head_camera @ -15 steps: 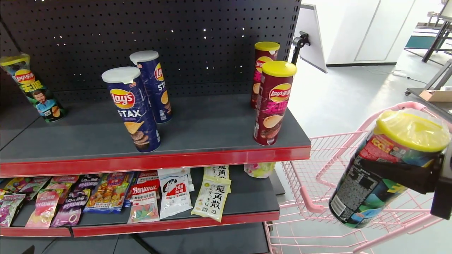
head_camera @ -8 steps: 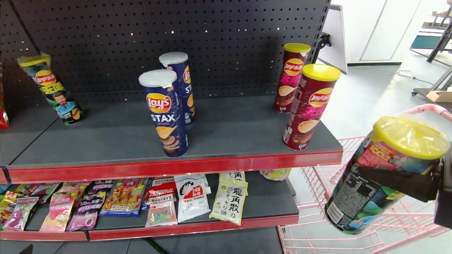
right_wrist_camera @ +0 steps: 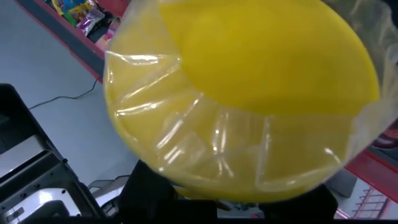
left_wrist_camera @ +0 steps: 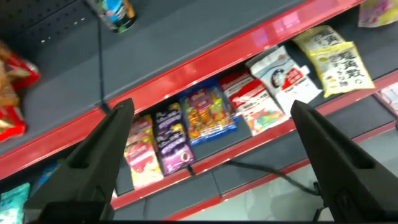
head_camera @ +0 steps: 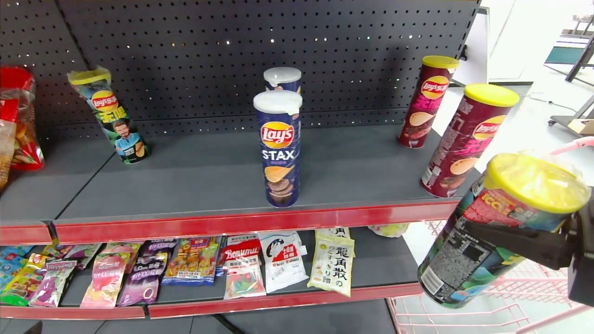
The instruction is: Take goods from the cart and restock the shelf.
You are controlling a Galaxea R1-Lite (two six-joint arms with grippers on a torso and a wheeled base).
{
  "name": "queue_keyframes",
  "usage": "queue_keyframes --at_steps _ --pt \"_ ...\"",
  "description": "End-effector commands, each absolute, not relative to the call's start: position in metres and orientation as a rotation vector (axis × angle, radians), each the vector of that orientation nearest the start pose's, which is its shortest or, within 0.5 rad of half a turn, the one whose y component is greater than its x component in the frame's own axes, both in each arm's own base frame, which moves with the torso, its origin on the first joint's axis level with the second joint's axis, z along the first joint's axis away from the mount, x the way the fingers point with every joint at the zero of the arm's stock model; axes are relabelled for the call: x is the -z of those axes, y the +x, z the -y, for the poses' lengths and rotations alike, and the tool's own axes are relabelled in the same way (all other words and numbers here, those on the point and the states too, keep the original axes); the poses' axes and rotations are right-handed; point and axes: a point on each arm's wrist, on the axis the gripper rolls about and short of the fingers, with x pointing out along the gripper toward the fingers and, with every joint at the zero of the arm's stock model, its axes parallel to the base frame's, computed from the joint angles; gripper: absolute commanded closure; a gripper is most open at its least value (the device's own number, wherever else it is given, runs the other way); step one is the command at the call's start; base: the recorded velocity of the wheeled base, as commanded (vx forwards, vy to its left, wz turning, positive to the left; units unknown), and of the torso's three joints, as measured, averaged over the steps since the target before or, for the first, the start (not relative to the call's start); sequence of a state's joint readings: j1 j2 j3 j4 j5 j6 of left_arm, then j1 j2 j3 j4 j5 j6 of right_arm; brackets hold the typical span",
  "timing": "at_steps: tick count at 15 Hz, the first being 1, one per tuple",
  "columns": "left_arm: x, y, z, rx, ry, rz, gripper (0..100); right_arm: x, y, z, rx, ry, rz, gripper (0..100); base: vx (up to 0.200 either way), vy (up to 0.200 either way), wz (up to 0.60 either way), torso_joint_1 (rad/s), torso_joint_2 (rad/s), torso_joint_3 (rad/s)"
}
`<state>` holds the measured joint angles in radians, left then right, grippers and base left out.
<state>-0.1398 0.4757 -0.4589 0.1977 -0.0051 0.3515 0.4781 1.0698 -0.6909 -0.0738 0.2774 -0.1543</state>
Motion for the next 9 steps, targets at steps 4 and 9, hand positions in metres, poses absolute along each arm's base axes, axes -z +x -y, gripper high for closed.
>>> queue_keyframes --at_steps 4,9 --pt "-0.1871 0.01 0.0015 0.178 0.364 -0.194 0 -0.2263 0.1201 -0.0695 -0.784 -0.174 -0.261 100 0.0 0.2 0.0 0.004 0.0 0.001" --pt "-0.1871 0.0103 0.0015 0.18 0.364 -0.195 0 -0.2278 0.1208 -0.0721 -0.872 -0.149 -0.261 100 0.0 0.2 0.0 0.0 0.0 0.006"
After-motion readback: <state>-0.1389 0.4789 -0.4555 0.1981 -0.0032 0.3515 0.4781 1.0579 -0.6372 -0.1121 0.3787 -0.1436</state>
